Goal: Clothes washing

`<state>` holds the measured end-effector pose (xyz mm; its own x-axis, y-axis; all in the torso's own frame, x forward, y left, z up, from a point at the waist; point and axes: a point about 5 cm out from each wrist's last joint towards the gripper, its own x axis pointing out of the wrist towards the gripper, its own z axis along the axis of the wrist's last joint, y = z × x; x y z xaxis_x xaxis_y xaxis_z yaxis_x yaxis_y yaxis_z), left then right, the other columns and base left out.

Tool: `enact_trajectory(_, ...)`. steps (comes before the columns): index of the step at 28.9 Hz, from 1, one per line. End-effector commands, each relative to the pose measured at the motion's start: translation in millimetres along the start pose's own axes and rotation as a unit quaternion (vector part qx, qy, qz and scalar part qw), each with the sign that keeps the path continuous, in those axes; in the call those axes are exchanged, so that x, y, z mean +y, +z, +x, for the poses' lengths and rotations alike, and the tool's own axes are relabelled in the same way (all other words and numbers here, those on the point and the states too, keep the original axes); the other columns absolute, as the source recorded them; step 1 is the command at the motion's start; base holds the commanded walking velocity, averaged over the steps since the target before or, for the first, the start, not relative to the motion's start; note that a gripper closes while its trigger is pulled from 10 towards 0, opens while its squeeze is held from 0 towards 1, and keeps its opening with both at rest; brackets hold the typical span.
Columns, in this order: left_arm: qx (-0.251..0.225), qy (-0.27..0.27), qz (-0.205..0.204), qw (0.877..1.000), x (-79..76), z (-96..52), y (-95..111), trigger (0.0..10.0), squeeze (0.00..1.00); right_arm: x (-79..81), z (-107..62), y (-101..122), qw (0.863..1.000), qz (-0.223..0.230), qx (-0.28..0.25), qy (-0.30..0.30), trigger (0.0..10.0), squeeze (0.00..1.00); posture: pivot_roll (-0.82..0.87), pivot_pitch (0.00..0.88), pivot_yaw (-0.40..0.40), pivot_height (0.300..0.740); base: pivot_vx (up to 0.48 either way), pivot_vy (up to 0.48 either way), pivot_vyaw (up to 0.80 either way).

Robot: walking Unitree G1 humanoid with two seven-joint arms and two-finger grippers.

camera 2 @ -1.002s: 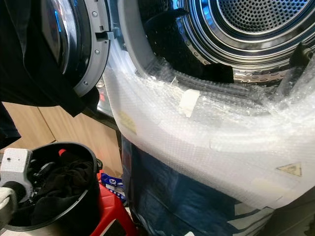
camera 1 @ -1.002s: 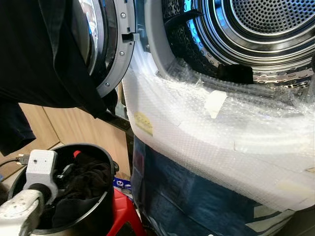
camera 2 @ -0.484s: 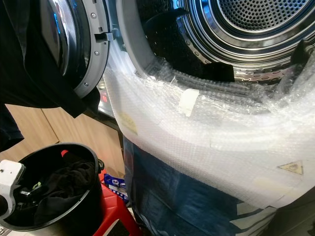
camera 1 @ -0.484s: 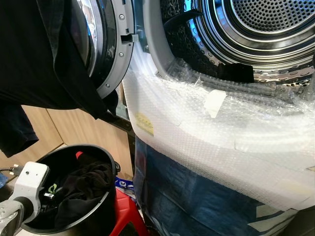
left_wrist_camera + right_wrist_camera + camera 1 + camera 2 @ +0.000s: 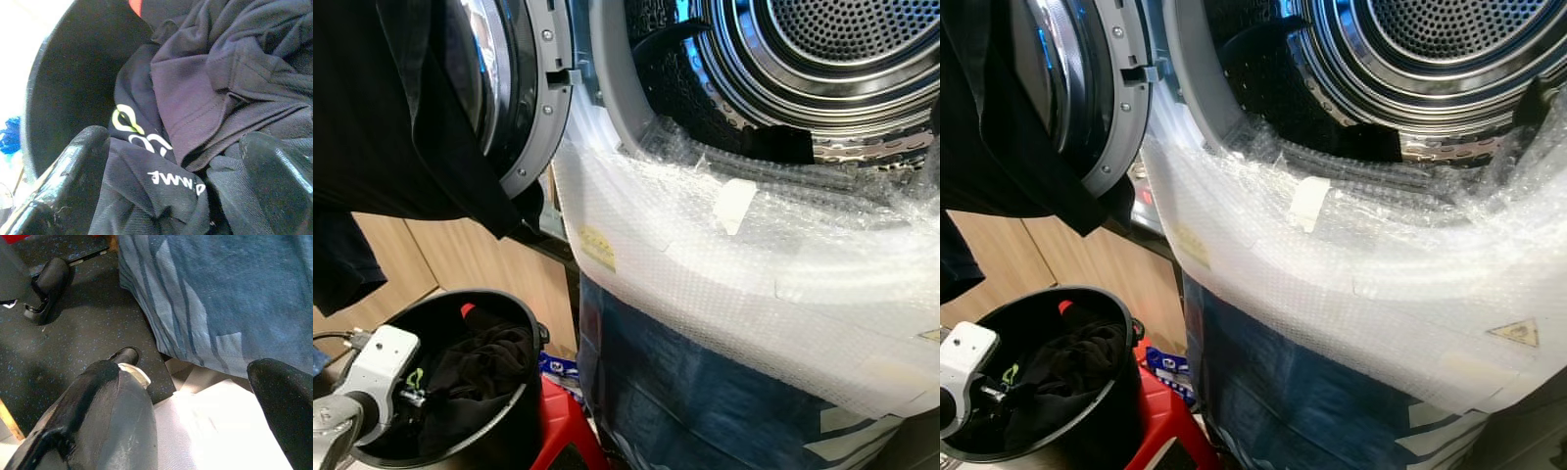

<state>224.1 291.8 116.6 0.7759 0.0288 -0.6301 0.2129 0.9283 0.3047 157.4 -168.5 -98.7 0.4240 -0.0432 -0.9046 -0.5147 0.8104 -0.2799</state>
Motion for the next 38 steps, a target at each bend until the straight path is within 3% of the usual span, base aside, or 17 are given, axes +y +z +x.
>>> enact_trajectory(1, 0.019, -0.002, 0.011, 1.0, 1.8, 0.0, -3, 10.0, 1.0, 3.2, -0.2, -1, 1.0, -0.002, 0.0, 0.006, 10.0, 0.0, 0.26, 0.045, 0.068, 0.74, 0.0, 0.0, 0.0)
enact_trajectory(6, 0.041, 0.022, 0.042, 0.998, 7.4, 0.1, -10, 10.0, 1.0, 2.8, -0.3, -3, 1.0, 0.004, 0.002, 0.005, 10.0, 0.0, 0.26, 0.055, 0.068, 0.74, 0.0, 0.0, 0.0)
enact_trajectory(11, 0.043, 0.012, 0.025, 0.999, 7.8, -4.6, -10, 10.0, 1.0, 2.5, -0.2, -1, 1.0, 0.004, 0.0, 0.006, 10.0, 0.0, 0.27, 0.059, 0.064, 0.74, 0.0, 0.0, 0.0)
enact_trajectory(15, 0.055, 0.037, 0.036, 0.997, 22.9, -14.5, -13, 10.0, 1.0, 1.9, 0.0, 1, 1.0, 0.003, -0.003, 0.006, 10.0, 0.0, 0.27, 0.061, 0.063, 0.74, 0.0, 0.0, 0.0)
enact_trajectory(18, 0.065, 0.043, 0.036, 0.996, 25.5, -16.8, -19, 10.0, 1.0, 1.9, 0.1, 3, 1.0, 0.001, -0.005, 0.007, 10.0, 0.0, 0.28, 0.056, 0.058, 0.74, 0.0, 0.0, 0.0)
enact_trajectory(26, 0.088, 0.06, 0.053, 0.993, 24.1, -11.8, -33, 10.0, 1.0, 1.4, 0.3, 6, 1.0, -0.004, -0.008, 0.007, 10.0, 0.0, 0.28, 0.05, 0.052, 0.74, 0.0, 0.0, 0.0)
enact_trajectory(29, 0.081, 0.073, 0.047, 0.993, 25.4, -9.5, -33, 10.0, 0.96, 1.3, 0.3, 6, 1.0, -0.004, -0.009, 0.007, 10.0, 0.0, 0.28, 0.051, 0.052, 0.74, 0.0, 0.0, 0.0)
enact_trajectory(30, 0.07, 0.069, 0.029, 0.995, 23.4, -7.4, -31, 10.0, 0.0, 1.4, 0.3, 6, 1.0, -0.003, -0.009, 0.007, 10.0, 0.0, 0.28, 0.049, 0.053, 0.74, 0.0, 0.0, 0.0)
enact_trajectory(33, 0.06, 0.049, -0.01, 0.997, 17.9, -2.9, -31, 10.0, 0.0, 1.5, 0.3, 6, 1.0, -0.001, -0.008, 0.007, 10.0, 0.0, 0.28, 0.05, 0.057, 0.74, 0.0, 0.0, 0.0)
enact_trajectory(38, 0.066, 0.032, -0.009, 0.997, 16.0, -0.4, -34, 10.0, 0.0, 1.0, 0.2, 4, 1.0, 0.001, -0.006, 0.005, 10.0, 0.0, 0.27, 0.049, 0.057, 0.74, 0.0, 0.0, 0.0)
